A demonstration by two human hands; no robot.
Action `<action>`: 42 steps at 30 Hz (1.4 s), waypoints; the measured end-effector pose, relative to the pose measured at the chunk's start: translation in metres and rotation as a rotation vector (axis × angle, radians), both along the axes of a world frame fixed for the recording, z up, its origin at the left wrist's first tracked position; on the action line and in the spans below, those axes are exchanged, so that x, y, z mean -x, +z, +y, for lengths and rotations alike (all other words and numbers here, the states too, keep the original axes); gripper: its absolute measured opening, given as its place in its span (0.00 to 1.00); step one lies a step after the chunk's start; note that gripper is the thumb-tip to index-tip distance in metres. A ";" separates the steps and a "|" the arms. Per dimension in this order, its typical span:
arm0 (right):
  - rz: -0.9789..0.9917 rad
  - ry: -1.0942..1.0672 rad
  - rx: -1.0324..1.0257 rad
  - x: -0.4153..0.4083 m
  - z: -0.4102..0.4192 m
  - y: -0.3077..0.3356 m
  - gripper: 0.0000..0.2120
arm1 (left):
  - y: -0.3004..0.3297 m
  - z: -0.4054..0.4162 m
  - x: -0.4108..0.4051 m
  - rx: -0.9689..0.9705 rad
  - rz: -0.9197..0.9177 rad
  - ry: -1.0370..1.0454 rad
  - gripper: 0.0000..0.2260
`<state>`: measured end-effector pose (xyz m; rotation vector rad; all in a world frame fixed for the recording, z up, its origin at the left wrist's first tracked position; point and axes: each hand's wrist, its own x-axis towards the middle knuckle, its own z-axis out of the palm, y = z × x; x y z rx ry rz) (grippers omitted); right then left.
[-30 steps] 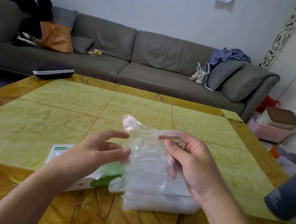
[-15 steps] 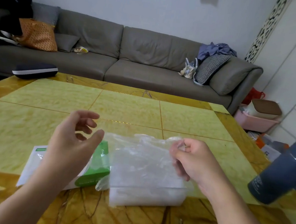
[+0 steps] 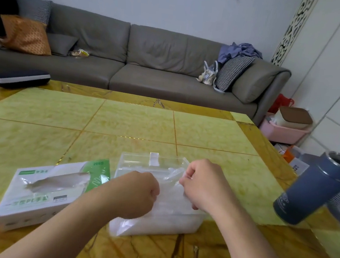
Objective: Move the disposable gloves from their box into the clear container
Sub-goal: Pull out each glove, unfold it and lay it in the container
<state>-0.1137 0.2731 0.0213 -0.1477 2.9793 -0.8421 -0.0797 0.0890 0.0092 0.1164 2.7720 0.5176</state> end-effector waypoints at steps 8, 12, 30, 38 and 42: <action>0.182 -0.059 -0.315 0.004 -0.001 -0.004 0.08 | 0.012 0.010 0.016 0.281 -0.143 -0.154 0.22; 0.172 -0.062 -0.397 0.002 -0.002 -0.004 0.12 | 0.010 0.016 0.018 0.414 -0.078 -0.197 0.19; -0.229 0.148 -0.086 -0.019 -0.041 0.015 0.06 | 0.004 0.004 0.016 0.240 -0.125 -0.329 0.00; -0.238 0.199 -0.467 -0.016 -0.038 0.009 0.04 | 0.001 0.005 0.011 0.135 0.009 -0.170 0.17; -0.306 0.244 -0.476 -0.016 -0.039 0.008 0.05 | -0.004 0.018 0.013 0.135 -0.114 -0.178 0.07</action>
